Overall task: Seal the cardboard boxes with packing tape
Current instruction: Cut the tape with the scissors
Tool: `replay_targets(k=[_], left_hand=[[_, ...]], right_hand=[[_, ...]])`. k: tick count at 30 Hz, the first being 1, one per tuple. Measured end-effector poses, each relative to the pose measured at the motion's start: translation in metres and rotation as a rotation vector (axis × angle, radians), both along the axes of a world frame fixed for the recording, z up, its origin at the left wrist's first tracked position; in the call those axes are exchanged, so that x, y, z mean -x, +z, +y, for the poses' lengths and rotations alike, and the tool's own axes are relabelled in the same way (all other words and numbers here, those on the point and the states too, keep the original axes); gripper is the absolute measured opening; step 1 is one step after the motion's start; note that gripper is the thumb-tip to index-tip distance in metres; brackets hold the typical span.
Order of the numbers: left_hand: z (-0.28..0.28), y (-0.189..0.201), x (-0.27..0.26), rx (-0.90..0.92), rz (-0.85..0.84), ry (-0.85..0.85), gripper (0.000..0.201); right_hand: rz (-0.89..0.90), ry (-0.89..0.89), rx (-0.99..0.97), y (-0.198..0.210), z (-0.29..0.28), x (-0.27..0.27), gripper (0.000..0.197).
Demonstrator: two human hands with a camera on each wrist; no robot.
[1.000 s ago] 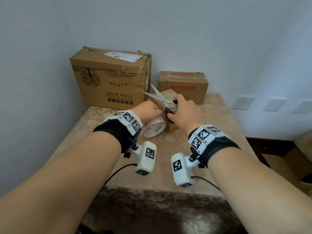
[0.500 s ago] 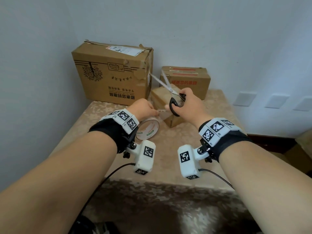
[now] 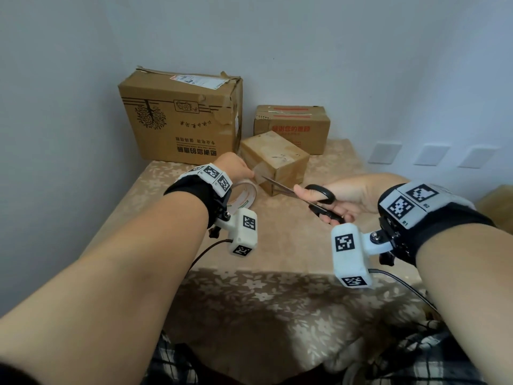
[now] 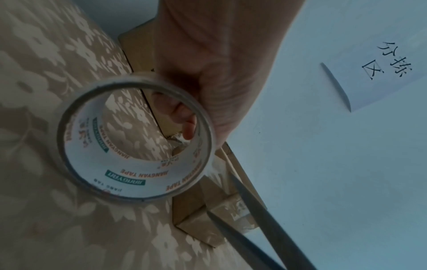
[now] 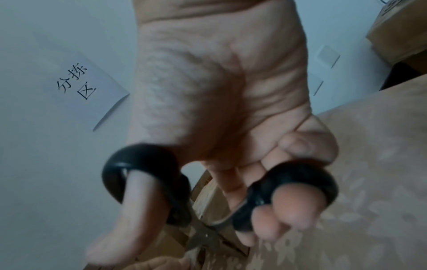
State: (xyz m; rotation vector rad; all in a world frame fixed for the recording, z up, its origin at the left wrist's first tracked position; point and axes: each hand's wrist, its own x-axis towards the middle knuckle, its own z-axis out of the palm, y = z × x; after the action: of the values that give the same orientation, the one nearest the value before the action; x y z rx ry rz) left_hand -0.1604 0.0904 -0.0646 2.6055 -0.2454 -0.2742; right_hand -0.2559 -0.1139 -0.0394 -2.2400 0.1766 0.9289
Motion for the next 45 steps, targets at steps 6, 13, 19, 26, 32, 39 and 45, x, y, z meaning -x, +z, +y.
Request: replay_targets(k=[6, 13, 19, 26, 32, 39, 45], left_hand=[[0.003, -0.001, -0.008, 0.0, 0.03, -0.013, 0.03], [0.006, -0.006, -0.019, 0.048, 0.065, -0.012, 0.029], [0.006, -0.005, -0.02, 0.022, 0.071, -0.027, 0.028], [0.004, -0.005, -0.017, 0.009, 0.066, -0.033, 0.027], [0.006, -0.006, -0.019, -0.005, 0.056, -0.054, 0.023], [0.007, -0.015, -0.023, 0.108, 0.016, -0.014, 0.024], [0.008, -0.017, -0.023, 0.12, 0.025, -0.016, 0.011]], right_hand=[[-0.054, -0.049, -0.043, -0.009, 0.02, -0.01, 0.089], [-0.153, -0.075, -0.076, -0.025, 0.031, -0.023, 0.088], [-0.311, -0.103, -0.144, -0.033, 0.027, -0.027, 0.072], [-0.389, -0.123, -0.193, -0.042, 0.021, -0.027, 0.052], [-0.329, -0.082, -0.203, -0.041, 0.027, -0.026, 0.068], [-0.317, -0.104, -0.231, -0.042, 0.032, -0.028, 0.077], [-0.377, -0.134, -0.254, -0.048, 0.026, -0.027, 0.05]])
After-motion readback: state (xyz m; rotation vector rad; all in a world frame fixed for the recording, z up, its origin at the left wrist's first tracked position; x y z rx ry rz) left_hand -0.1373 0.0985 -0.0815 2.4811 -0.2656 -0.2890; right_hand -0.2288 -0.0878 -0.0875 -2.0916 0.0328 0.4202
